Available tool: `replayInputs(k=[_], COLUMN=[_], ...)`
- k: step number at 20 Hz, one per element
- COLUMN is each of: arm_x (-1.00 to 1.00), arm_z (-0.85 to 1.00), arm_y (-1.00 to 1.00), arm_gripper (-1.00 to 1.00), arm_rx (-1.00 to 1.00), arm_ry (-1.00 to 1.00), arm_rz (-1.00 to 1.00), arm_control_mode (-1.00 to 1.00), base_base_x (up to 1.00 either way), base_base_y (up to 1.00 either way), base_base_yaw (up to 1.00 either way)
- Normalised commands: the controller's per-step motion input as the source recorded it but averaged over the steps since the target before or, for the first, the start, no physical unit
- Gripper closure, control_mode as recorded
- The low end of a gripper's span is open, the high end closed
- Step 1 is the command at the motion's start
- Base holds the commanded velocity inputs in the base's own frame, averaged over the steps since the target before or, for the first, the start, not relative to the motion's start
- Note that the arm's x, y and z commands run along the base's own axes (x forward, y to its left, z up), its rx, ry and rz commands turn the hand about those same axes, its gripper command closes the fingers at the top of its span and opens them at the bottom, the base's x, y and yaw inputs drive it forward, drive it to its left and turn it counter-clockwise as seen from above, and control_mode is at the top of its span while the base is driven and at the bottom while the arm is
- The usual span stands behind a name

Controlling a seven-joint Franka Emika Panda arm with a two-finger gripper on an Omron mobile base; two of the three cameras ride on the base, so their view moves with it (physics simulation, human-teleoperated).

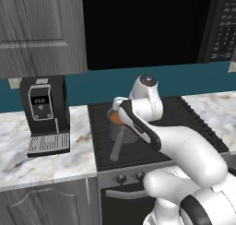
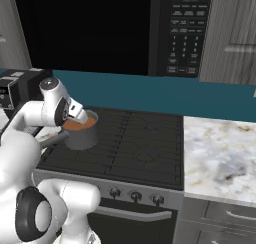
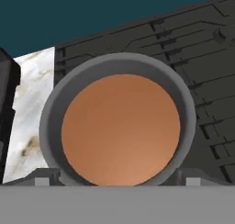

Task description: Pick up the sugar cube(s) and place them in the saucepan with hot chocolate.

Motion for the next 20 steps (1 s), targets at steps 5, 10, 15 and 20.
replayInputs(k=[5,10,15,20], arm_x=[-0.65,-0.67,-0.57,-0.36], arm_z=[0.18,0.59,0.69,0.40], arm_y=[0.00,-0.02,-0.06,-0.29], arm_gripper=[-1.00,-1.00,-1.00,-1.00], arm_rx=[0.07,0.08,0.05,0.06], arm_ry=[-0.03,-0.13,-0.20,-0.12], arm_rz=[0.09,0.14,0.12,0.03], arm_control_mode=[-1.00,-1.00,-1.00,-1.00], base_base_x=[0.00,0.00,0.00,0.00], base_base_y=[0.00,0.00,0.00,0.00], base_base_yaw=[0.00,0.00,0.00,0.00])
